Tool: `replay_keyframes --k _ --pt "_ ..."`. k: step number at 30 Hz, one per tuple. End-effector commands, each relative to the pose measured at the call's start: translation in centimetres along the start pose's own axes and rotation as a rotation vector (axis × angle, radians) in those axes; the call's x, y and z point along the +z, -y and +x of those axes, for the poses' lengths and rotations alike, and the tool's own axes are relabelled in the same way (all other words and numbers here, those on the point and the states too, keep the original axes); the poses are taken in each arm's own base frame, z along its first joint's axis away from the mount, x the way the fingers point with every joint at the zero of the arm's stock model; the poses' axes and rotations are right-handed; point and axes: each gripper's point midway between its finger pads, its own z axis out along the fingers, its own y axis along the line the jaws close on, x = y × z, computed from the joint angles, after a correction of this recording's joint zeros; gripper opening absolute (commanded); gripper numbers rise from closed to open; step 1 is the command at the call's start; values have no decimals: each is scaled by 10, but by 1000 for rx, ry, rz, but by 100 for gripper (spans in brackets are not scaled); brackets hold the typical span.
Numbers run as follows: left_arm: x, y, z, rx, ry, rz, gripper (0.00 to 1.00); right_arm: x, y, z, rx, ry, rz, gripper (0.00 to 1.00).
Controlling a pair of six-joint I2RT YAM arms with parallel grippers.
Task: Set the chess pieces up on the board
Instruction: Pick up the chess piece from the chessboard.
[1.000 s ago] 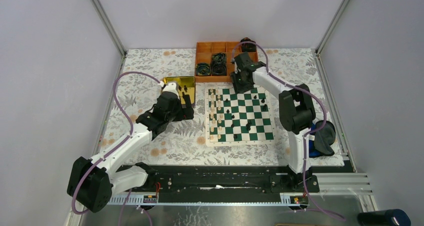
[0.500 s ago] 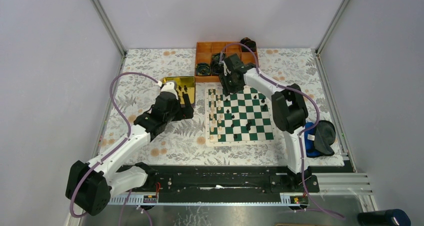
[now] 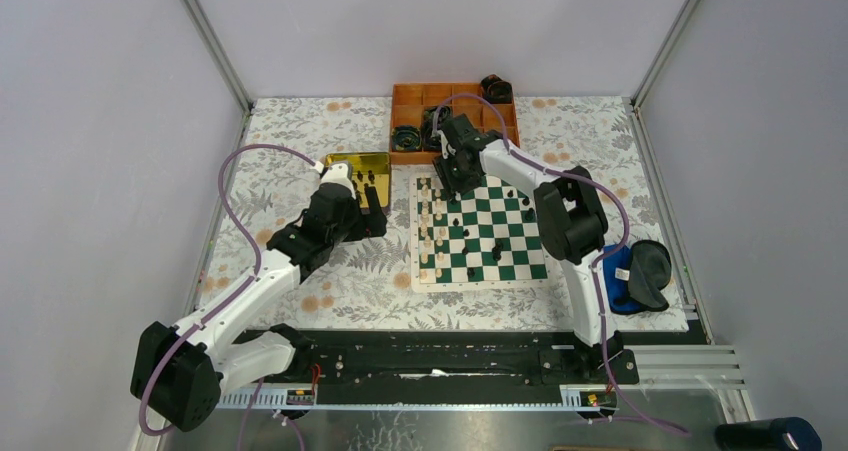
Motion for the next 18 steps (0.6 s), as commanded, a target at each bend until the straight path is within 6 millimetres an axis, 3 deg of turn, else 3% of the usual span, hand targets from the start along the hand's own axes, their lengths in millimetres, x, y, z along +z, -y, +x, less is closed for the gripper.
replay_keyframes --k 1,18 --pt "-2 2 -10 -3 42 3 99 -4 -11 -10 -12 19 -24 49" --pt "0 2 -9 -3 41 1 99 2 -9 -1 -16 -13 -5 23"
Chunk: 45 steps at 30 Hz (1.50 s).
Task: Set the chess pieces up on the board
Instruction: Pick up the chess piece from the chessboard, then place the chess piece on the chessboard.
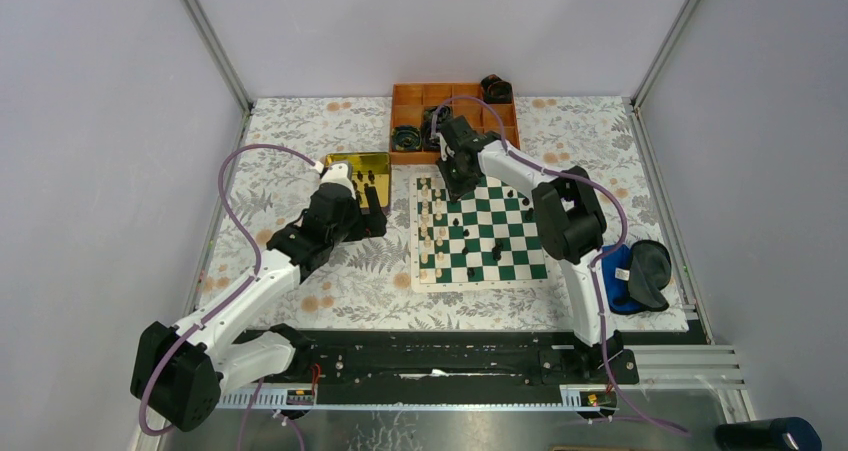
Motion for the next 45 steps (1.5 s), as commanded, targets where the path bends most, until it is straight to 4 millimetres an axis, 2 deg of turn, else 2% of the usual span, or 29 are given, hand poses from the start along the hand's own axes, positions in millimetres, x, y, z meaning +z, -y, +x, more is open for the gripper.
replay_keyframes --k 1,8,14,20,24,32,39,45 --pt "0 2 -9 -4 41 2 99 0 -4 -4 -14 -2 2 21" --pt "-1 2 -8 -8 41 1 99 -7 -2 -10 -20 17 15 6" --pt "-3 2 -8 -11 40 6 99 -27 -2 -27 -25 81 34 4" --pt "-3 2 -6 -14 34 8 99 -52 10 -44 -23 130 104 4" --pt "-4 2 -6 -13 35 10 99 -63 28 -50 0 133 164 4" --pt "-5 0 -5 -7 36 7 99 -71 85 -43 133 117 259 4" --pt "-3 0 -4 5 31 1 99 -66 121 -35 213 86 301 4" --pt "-2 -1 -5 12 32 0 99 -57 137 -24 253 55 315 4"
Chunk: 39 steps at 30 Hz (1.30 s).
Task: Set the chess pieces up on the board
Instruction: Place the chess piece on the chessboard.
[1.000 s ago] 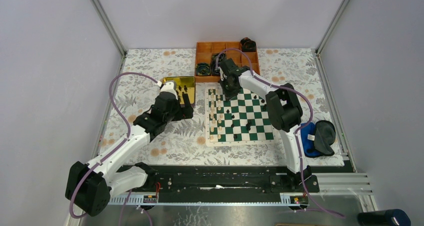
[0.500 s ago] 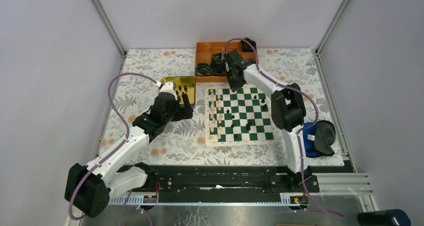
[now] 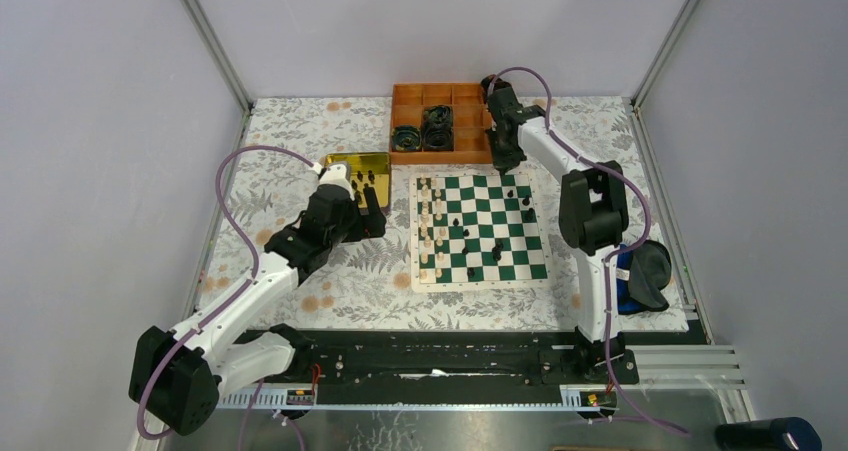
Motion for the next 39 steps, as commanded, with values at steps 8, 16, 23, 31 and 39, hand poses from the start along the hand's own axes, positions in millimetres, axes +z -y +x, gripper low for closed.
replay_keyframes --k 8,16,23,31,39 --pt "2 -1 -3 17 19 -8 99 5 16 -3 48 -11 26 5" --pt "3 -2 -1 17 14 -11 99 16 22 2 62 -35 25 5" --pt "4 -2 -1 17 12 -12 99 22 25 4 69 -47 17 6" --pt "5 -1 -1 12 10 -13 99 29 21 9 73 -65 -10 9" --pt "6 -1 0 7 5 -12 99 31 19 11 70 -72 -18 16"
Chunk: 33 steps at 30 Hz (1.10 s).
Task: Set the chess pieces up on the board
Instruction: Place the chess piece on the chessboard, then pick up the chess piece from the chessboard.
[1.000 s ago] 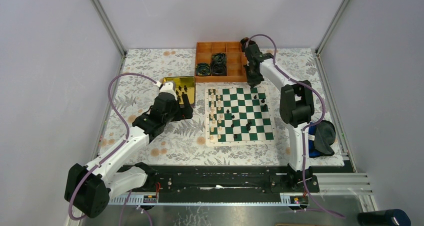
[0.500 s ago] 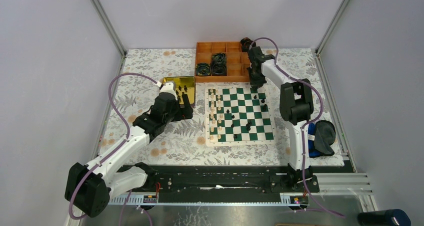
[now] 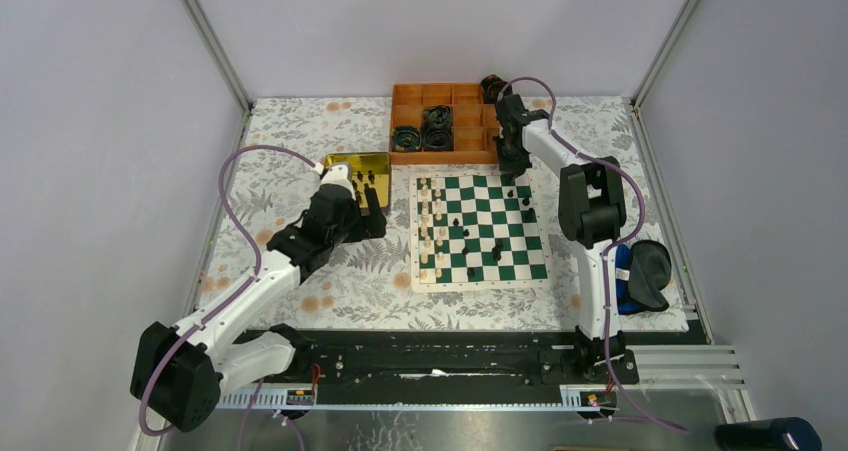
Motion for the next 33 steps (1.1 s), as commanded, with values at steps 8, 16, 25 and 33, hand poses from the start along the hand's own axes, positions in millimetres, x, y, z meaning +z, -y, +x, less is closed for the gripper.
replay_keyframes --k 8,16,25,33 --pt "2 1 -4 -1 21 0 99 -8 0 -15 10 47 -8 46" --pt "-1 1 -6 -3 30 3 99 -44 3 -35 15 150 -12 46" --pt "-2 -1 1 -20 36 11 99 -100 -29 -20 -108 251 -68 46" --pt "2 2 1 -17 36 22 99 -116 -96 39 -274 225 -171 46"
